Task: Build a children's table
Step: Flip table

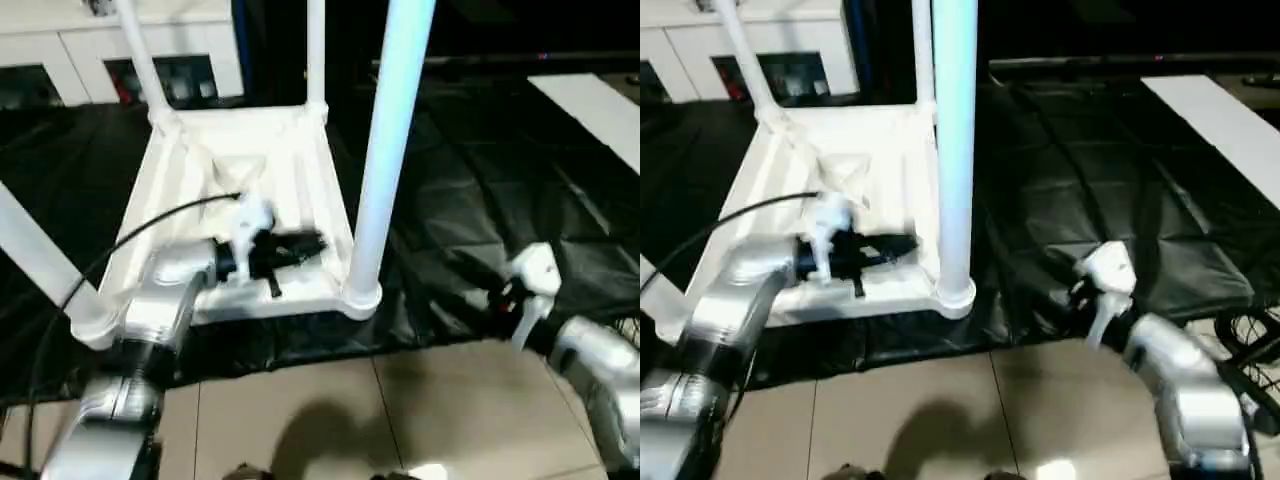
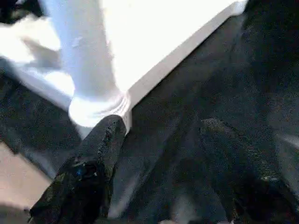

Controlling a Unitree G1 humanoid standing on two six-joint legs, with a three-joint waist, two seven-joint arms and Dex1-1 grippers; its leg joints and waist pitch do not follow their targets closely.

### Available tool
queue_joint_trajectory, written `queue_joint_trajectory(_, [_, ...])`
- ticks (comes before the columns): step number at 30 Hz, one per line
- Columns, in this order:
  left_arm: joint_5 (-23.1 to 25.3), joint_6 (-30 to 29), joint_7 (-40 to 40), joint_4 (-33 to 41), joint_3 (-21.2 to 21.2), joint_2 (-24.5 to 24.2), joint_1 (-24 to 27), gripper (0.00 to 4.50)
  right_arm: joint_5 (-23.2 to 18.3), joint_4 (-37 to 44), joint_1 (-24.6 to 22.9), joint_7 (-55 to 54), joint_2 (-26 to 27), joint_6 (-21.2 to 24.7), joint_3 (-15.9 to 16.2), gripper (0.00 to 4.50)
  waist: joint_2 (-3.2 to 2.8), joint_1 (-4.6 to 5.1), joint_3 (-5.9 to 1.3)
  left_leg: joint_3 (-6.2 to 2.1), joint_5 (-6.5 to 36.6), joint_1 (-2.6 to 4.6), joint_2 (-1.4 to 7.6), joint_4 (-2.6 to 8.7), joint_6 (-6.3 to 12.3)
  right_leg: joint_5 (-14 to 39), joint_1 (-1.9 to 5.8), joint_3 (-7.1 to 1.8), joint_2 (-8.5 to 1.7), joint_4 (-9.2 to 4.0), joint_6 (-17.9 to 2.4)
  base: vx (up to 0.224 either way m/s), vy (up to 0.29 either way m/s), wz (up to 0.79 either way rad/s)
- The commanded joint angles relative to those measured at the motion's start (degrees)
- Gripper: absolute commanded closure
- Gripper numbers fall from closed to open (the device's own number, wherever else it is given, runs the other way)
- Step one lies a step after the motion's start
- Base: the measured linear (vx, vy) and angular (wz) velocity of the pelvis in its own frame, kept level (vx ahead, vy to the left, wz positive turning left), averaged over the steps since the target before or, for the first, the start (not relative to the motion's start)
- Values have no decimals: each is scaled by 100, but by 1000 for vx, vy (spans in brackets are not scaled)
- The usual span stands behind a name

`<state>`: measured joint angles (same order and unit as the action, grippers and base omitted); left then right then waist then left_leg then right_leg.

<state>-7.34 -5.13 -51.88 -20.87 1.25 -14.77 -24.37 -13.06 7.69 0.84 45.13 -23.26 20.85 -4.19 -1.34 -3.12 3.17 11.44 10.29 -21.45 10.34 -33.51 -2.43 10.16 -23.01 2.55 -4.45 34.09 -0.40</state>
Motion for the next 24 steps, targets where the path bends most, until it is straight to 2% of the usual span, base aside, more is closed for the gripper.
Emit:
queue_joint_trajectory(1, [120,-493,900,792,412,222,448,353,-86,141,-71,-68,140,41,164,140,-47,-10,-335,-168,1656,68,294,409,231,1626,251,-192,-355,-475,-1157,0,0,0])
queue_joint_trajectory(2, [121,-517,958,854,442,243,495,337,-93,138,-75,-77,155,48,177,129,-37,1,-342,-170,1692,73,306,410,217,1659,251,-191,-352,-471,-1149,0,0,0])
queue_joint_trajectory(3, [240,-542,1231,1551,597,391,1019,337,-94,89,-76,-87,241,43,304,129,-33,1,-329,-169,1722,71,289,413,227,1775,236,-190,-342,-499,-1106,0,0,0])
queue_joint_trajectory(4, [315,-535,1379,1896,704,500,1266,326,-95,87,-61,-54,256,41,369,123,-10,-1,-322,-198,1723,45,330,440,222,1783,266,-195,-374,-483,-1094,0,0,0])
queue_joint_trajectory(5, [324,-535,1398,1938,717,513,1296,316,-95,87,-59,-50,258,41,377,110,-4,9,-306,-198,1758,34,336,453,224,1863,259,-188,-367,-495,-1075,0,0,0])
queue_joint_trajectory(6, [382,-508,1654,2405,852,587,1660,316,-96,69,10,-26,318,51,506,110,16,-9,-291,-182,1908,77,323,438,229,2164,196,-204,-350,-546,-962,0,0,0])
queue_joint_trajectory(7, [414,-468,1717,2510,885,600,1755,299,-99,58,34,-20,339,54,539,90,-6,-17,-298,-197,1904,69,325,435,208,2150,204,-203,-353,-524,-956,0,0,0])
queue_joint_trajectory(8, [481,-418,1887,2631,931,623,1865,299,-95,42,65,-25,364,59,576,90,8,-23,-282,-185,1946,67,301,446,209,2274,180,-204,-326,-556,-846,0,0,0])
queue_joint_trajectory(9, [488,-388,2119,2849,1022,645,2070,284,-56,-22,164,-37,423,54,672,75,89,-26,-286,-187,1951,69,306,444,202,2268,184,-206,-325,-556,-796,0,0,0])
queue_joint_trajectory(10, [558,-406,2242,3025,1040,614,2265,284,-53,-111,256,-3,478,24,746,75,84,-48,-281,-198,1948,70,305,444,194,2322,179,-207,-341,-534,-789,0,0,0])
queue_joint_trajectory(11, [550,-469,2252,3099,1044,592,2358,279,-31,-183,318,16,504,-5,791,62,43,-55,-289,-211,1938,74,314,449,182,2312,180,-207,-353,-520,-807,0,0,0])
queue_joint_trajectory(12, [538,-553,2257,3201,1050,556,2493,275,13,-312,423,40,550,-61,864,52,111,-46,-279,-221,1873,28,303,454,197,2423,197,-203,-366,-507,-733,0,0,0])
queue_joint_trajectory(13, [526,-690,2274,3365,1048,493,2665,250,121,-571,620,37,639,-187,993,41,134,-48,-272,-212,1936,55,308,456,173,2609,144,-209,-362,-538,-672,0,0,0])
queue_joint_trajectory(15, [489,-950,2409,3558,1088,572,2729,243,311,-878,833,-95,709,-347,1097,33,144,-55,-272,-213,2093,106,321,476,12,2567,97,-218,-333,-546,-640,0,0,0])
queue_joint_trajectory(16, [607,-1095,2510,3631,1066,589,2758,238,393,-978,917,-183,737,-429,1128,9,179,-61,-267,-212,2123,107,322,481,-13,2523,96,-216,-333,-544,-655,0,0,0])
queue_joint_trajectory(17, [674,-1192,2582,3723,1035,623,2811,238,421,-1017,966,-286,765,-397,1129,9,155,-89,-259,-218,2185,121,324,494,-58,2443,92,-224,-327,-541,-648,0,0,0])
queue_joint_trajectory(20, [640,-1227,2758,3922,987,732,2926,238,490,-988,971,-565,796,-374,1091,9,161,-112,-262,-223,2243,112,319,506,-97,2291,110,-234,-324,-532,-619,0,0,0])
queue_joint_trajectory(21, [650,-1189,2813,3953,958,752,2949,238,486,-961,936,-700,838,-395,1025,9,145,-138,-270,-220,2228,116,307,500,-98,2222,112,-244,-323,-525,-596,0,0,0])
queue_joint_trajectory(22, [685,-1183,2891,3990,892,755,2987,238,585,-924,872,-780,828,-568,1034,9,170,-149,-275,-217,2177,98,295,498,-83,2153,127,-247,-323,-524,-568,0,0,0])
queue_joint_trajectory(23, [900,-1176,3100,3953,781,745,2984,238,737,-767,657,-821,787,-735,1135,9,54,-228,-298,-483,2071,-178,210,613,339,1927,354,84,-393,-434,-609,3,-12,29])
queue_joint_trajectory(24, [945,-1166,3155,3920,760,749,2964,238,796,-736,603,-836,775,-776,1181,9,17,-153,-290,-679,2173,-142,257,568,484,1409,325,219,-320,-394,-776,3,-12,29])
